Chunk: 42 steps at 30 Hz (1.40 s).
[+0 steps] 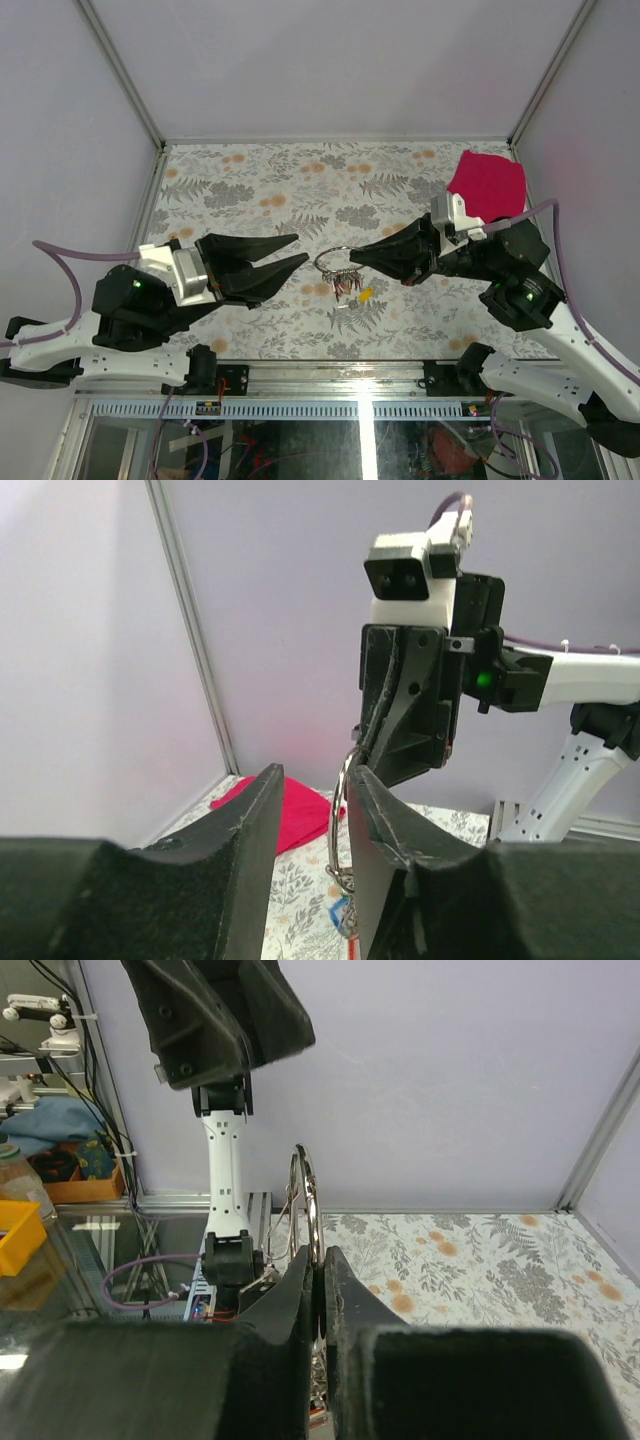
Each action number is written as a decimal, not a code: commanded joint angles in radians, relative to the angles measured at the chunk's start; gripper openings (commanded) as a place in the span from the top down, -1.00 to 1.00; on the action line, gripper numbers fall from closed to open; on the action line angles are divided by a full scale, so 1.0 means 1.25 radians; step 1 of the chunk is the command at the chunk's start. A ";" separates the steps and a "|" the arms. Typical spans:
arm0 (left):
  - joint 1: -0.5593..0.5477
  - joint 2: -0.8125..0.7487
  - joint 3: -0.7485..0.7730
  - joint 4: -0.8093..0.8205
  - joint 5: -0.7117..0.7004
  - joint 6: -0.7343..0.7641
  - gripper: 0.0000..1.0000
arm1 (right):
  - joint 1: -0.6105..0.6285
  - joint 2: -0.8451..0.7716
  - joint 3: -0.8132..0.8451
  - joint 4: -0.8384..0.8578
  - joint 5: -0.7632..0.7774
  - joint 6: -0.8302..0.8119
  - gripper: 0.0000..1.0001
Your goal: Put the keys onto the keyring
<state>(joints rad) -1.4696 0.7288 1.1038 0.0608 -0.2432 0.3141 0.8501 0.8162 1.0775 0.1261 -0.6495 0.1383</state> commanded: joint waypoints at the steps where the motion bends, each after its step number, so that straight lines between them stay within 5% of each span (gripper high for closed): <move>1: 0.003 -0.017 -0.010 0.061 -0.017 -0.012 0.31 | -0.001 -0.016 0.055 -0.017 0.026 -0.042 1.00; 22: 0.003 0.121 0.153 -0.216 0.012 0.008 0.17 | -0.001 0.037 0.245 -0.375 0.017 -0.209 1.00; 34: 0.003 0.195 0.205 -0.279 0.001 0.026 0.12 | -0.001 0.047 0.256 -0.411 -0.052 -0.227 1.00; 42: 0.003 0.227 0.227 -0.325 -0.010 0.043 0.29 | 0.000 0.034 0.256 -0.412 -0.048 -0.231 1.00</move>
<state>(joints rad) -1.4696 1.0054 1.3453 -0.3141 -0.2432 0.3420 0.8497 0.8768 1.3510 -0.4366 -0.6994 -0.1375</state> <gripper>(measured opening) 0.384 0.036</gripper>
